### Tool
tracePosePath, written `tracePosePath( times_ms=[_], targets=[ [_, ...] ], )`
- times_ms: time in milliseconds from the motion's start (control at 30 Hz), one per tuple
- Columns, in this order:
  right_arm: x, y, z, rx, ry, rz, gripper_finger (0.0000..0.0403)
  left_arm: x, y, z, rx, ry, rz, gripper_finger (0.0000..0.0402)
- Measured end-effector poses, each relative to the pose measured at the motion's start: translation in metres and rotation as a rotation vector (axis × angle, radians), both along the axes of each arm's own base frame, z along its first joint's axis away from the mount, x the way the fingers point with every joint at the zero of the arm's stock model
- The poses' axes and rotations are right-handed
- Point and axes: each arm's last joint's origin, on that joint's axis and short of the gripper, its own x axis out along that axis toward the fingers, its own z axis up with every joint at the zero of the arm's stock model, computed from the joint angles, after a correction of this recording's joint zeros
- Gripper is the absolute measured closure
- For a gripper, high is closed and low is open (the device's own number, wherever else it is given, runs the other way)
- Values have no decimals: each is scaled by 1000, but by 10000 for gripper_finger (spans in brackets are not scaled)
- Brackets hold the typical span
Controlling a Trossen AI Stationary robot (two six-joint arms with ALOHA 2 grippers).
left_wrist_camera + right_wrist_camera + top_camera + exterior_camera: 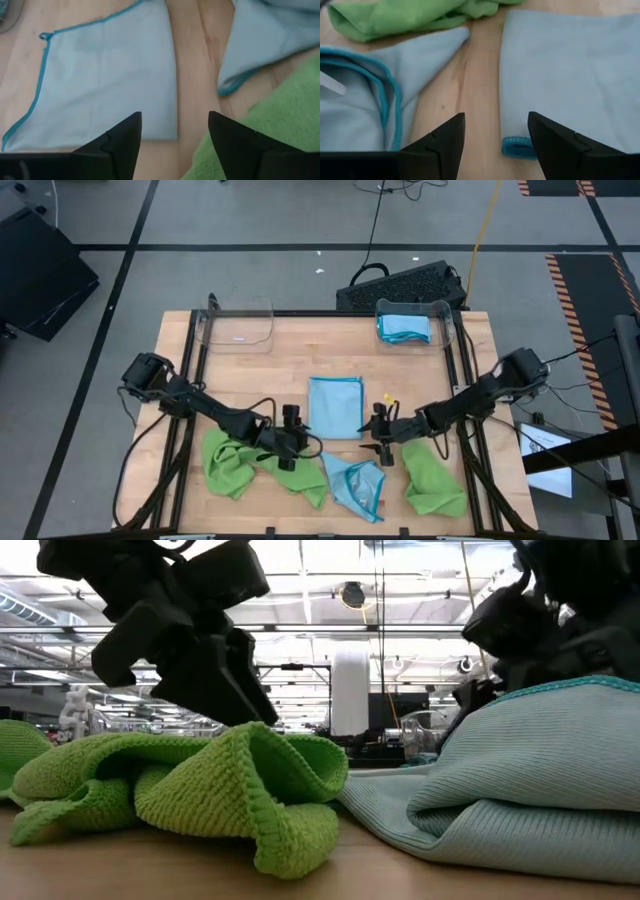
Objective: Fold microfiber towels
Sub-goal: Fold the top blue microfiber cloth
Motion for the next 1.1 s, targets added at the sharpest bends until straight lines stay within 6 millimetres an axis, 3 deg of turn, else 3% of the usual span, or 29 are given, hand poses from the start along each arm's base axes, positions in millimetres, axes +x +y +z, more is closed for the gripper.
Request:
tracePosePath(
  times_ms=[267, 433, 600, 1100],
  targets=[
    [4, 2, -10, -48, -16, 29, 195, 0, 9, -5, 20, -11, 0, 155],
    [6, -1, -21, -101, 3, 3, 195, 8, 12, -24, 17, 18, -47, 139],
    [8, -4, -31, -52, 43, -31, 199, 12, 10, -40, 30, 43, -67, 150],
    [6, -6, -40, -67, 84, -40, 319, 10, 16, -47, -28, 116, 1, 207]
  ],
)
